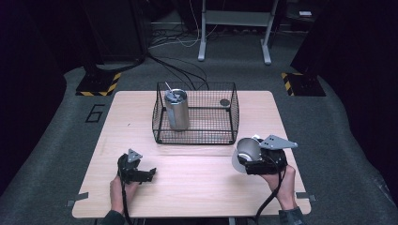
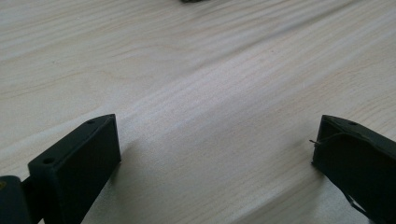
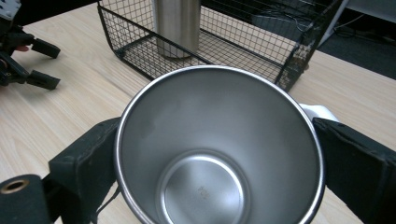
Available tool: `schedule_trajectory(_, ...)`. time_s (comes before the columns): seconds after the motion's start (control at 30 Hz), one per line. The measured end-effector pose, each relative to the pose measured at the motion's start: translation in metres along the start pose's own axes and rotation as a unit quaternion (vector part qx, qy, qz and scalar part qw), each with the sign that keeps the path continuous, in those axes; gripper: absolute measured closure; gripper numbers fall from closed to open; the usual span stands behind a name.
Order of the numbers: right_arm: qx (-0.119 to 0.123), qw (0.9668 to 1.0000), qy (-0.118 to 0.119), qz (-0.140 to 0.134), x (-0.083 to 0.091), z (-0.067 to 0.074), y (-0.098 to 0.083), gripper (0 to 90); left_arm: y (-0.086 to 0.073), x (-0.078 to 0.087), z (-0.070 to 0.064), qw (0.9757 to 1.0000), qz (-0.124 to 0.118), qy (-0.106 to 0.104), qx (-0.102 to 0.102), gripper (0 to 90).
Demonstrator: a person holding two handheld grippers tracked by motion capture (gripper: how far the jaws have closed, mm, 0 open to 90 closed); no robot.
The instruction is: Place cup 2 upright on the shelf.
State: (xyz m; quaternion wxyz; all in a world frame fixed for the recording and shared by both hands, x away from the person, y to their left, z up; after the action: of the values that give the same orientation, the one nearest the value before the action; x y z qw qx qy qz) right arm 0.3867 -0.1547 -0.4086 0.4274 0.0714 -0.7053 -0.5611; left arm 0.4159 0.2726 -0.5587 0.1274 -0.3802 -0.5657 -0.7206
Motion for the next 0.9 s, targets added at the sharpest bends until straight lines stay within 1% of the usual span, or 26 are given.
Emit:
schedule_trajectory(0.03,-0.002,1.0,0.002,0.001,-0.001,0.001,0.001,5.7,0.0,0.0,0.0,1.0,0.0,0.0,0.0,0.5)
schedule_trajectory(0.13,0.005,0.9999,0.011,0.003,-0.004,0.003,0.007,5.7,0.0,0.0,0.0,1.0,-0.001,0.0,0.0,0.5)
schedule_trajectory(0.27,0.012,0.9998,0.016,0.006,-0.008,0.005,0.014,5.6,0.0,0.0,0.0,1.0,-0.001,0.0,0.0,0.5)
schedule_trajectory(0.37,0.013,0.9997,0.02,0.002,-0.009,0.006,0.021,5.6,0.0,0.0,0.0,1.0,-0.001,0.0,0.0,0.5)
schedule_trajectory(0.47,0.02,0.9995,0.023,0.002,-0.01,0.007,0.028,5.6,0.0,0.0,0.0,1.0,-0.001,0.0,0.0,0.5)
schedule_trajectory(0.5,0.019,0.9995,0.025,0.001,-0.01,0.007,0.03,5.6,0.0,0.0,0.0,1.0,-0.001,0.0,0.0,0.5)
schedule_trajectory(0.53,0.024,0.9993,0.027,0.001,-0.01,0.008,0.032,5.6,0.0,-0.001,0.0,1.0,-0.004,0.002,0.001,0.6)
schedule_trajectory(0.57,0.022,0.9994,0.027,0.0,-0.01,0.008,0.034,5.6,0.0,0.0,0.0,1.0,-0.001,0.0,0.0,0.6)
schedule_trajectory(0.6,0.028,0.9992,0.03,0.0,-0.01,0.008,0.036,5.6,0.0,0.0,0.0,1.0,-0.002,0.0,0.001,0.6)
schedule_trajectory(0.67,0.028,0.9991,0.032,-0.002,-0.011,0.009,0.04,5.6,0.0,-0.001,0.0,1.0,-0.005,0.002,0.002,0.6)
schedule_trajectory(0.73,0.029,0.9989,0.036,-0.003,-0.011,0.01,0.044,5.6,0.0,0.0,0.0,1.0,-0.002,0.0,0.001,0.6)
schedule_trajectory(0.77,0.029,0.9988,0.04,-0.004,-0.011,0.01,0.046,5.6,0.0,-0.001,-0.001,1.0,-0.005,0.002,0.002,0.6)
schedule_trajectory(0.8,0.027,0.9988,0.04,-0.006,-0.011,0.01,0.048,5.6,0.0,0.0,0.0,1.0,-0.001,0.0,0.001,0.6)
schedule_trajectory(0.9,0.03,0.9987,0.04,-0.006,-0.012,0.009,0.054,5.6,0.0,0.0,0.0,1.0,-0.003,0.0,0.001,0.6)
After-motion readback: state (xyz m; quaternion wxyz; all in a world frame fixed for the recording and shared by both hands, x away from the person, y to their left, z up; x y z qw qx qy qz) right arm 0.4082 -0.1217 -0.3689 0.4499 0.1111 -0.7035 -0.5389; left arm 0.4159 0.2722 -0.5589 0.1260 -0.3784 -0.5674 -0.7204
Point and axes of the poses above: each handheld gripper's, and its own axes: x roughly backward along the jaws, y roughly out of its top, z roughly to its left, the point moved 4 cm from there along -x, roughly forward along the jaws, and after that the axes turned 5 degrees about y, right-handed, at the moved point
